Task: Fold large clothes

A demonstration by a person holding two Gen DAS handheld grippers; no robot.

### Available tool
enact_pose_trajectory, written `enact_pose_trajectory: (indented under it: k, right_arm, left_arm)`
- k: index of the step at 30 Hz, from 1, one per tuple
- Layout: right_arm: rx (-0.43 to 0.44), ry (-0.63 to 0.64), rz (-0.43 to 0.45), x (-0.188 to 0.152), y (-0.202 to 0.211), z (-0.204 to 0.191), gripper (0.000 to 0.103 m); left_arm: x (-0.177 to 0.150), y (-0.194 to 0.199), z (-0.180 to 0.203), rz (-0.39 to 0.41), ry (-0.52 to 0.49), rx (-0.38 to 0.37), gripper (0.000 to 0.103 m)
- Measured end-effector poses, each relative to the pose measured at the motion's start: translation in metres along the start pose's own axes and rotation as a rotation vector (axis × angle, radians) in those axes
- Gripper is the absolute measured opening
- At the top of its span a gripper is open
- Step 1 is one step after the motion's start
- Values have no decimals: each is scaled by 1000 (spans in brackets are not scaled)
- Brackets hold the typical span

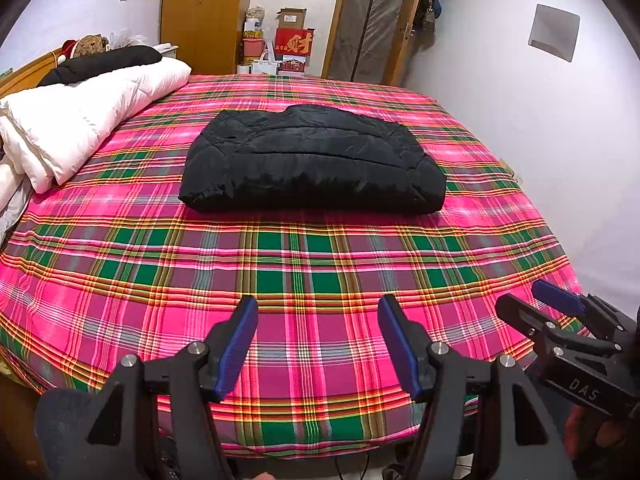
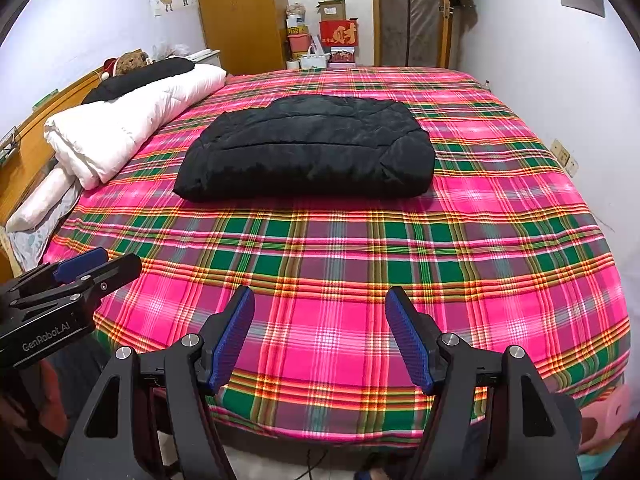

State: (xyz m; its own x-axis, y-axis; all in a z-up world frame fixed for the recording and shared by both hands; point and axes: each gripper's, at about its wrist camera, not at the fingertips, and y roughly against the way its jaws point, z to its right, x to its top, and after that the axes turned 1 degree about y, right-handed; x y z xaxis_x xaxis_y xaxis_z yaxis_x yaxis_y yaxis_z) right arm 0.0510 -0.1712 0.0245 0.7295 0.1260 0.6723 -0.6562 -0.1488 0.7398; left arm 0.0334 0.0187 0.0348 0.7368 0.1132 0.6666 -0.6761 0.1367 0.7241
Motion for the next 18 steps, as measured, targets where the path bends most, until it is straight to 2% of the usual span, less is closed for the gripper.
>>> enact_pose_trajectory:
  k: [18]
  right_arm:
    - [2,2,2,-1,2,-2,68]
  left_arm:
    - [-1,6,1,17,4,-4,64]
